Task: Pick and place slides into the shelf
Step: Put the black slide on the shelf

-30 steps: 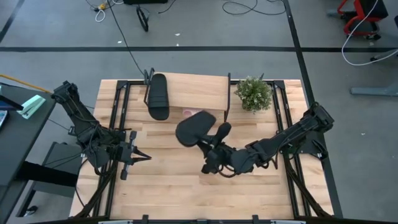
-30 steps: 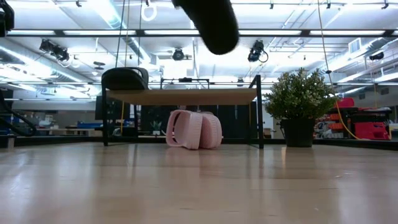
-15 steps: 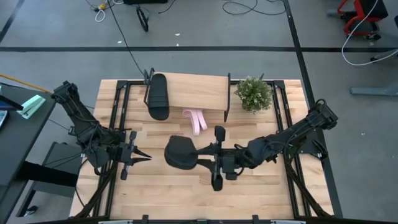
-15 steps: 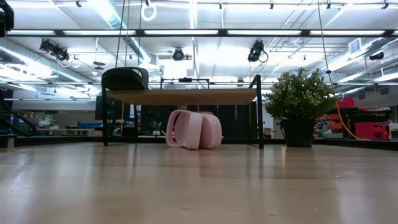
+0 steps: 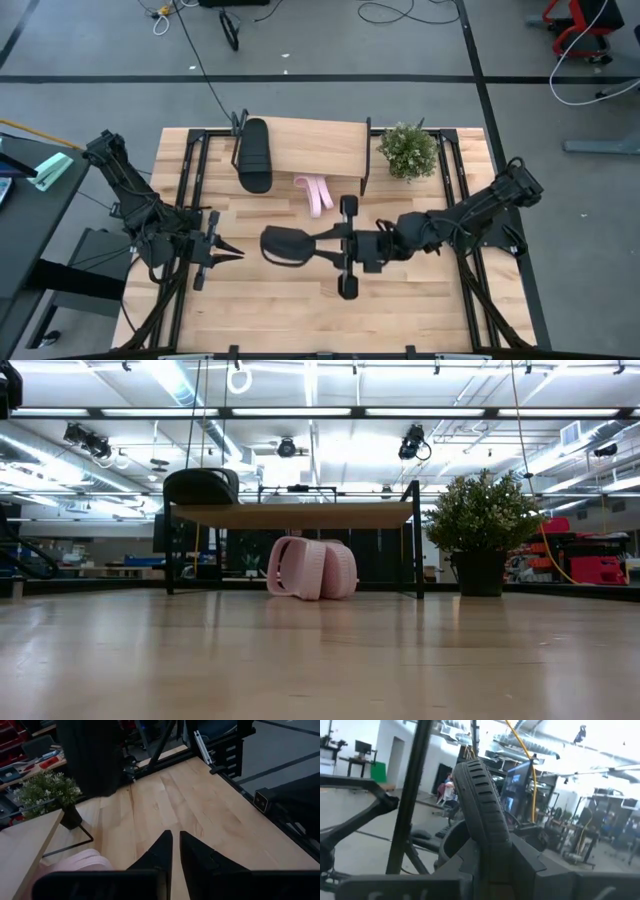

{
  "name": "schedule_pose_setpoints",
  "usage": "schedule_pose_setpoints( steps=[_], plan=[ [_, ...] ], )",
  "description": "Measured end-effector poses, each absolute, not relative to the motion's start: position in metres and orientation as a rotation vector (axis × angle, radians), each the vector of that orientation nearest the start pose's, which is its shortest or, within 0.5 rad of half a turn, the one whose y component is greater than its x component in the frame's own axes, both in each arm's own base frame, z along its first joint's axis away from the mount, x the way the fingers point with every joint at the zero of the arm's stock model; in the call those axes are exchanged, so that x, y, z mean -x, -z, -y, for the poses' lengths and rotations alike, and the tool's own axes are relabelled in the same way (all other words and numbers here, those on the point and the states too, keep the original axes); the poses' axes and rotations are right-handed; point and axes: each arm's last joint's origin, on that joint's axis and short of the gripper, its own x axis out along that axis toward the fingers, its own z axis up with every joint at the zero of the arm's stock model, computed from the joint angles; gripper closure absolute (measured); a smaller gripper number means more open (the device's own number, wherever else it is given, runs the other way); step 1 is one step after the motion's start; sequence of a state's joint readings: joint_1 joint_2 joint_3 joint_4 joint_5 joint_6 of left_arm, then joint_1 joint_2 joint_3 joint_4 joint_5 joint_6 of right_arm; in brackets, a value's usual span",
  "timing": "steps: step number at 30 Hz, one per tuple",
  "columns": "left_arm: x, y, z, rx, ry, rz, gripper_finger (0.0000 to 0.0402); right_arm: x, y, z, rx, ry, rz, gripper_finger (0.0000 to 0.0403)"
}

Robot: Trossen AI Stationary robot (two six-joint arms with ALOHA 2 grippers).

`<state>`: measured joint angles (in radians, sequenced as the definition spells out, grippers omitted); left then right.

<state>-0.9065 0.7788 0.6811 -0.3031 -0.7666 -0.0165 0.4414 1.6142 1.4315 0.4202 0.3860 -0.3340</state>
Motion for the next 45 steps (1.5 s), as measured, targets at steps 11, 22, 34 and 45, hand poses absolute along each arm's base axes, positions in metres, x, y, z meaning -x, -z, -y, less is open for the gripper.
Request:
schedule_pose_setpoints(
  steps=[11, 22, 34, 45],
  plan=[
    [-0.126, -0.288, 0.116, -0.275, 0.095, -0.278, 0.0356, -0.353, -0.404, -0.132, 0.084, -0.109, 0.227, 0.0329],
    [-0.141, -0.284, 0.115, -0.291, 0.071, -0.296, 0.0333, -0.362, -0.399, -0.107, -0.022, -0.128, 0.182, 0.0329],
    [-0.15, -0.292, 0.113, -0.27, 0.152, -0.227, 0.0276, -0.363, -0.4, -0.107, -0.015, -0.186, 0.185, 0.0329],
    [-0.157, -0.293, 0.102, -0.233, 0.081, -0.233, 0.0209, -0.362, -0.402, -0.109, 0.038, -0.192, 0.223, 0.033]
  ],
)
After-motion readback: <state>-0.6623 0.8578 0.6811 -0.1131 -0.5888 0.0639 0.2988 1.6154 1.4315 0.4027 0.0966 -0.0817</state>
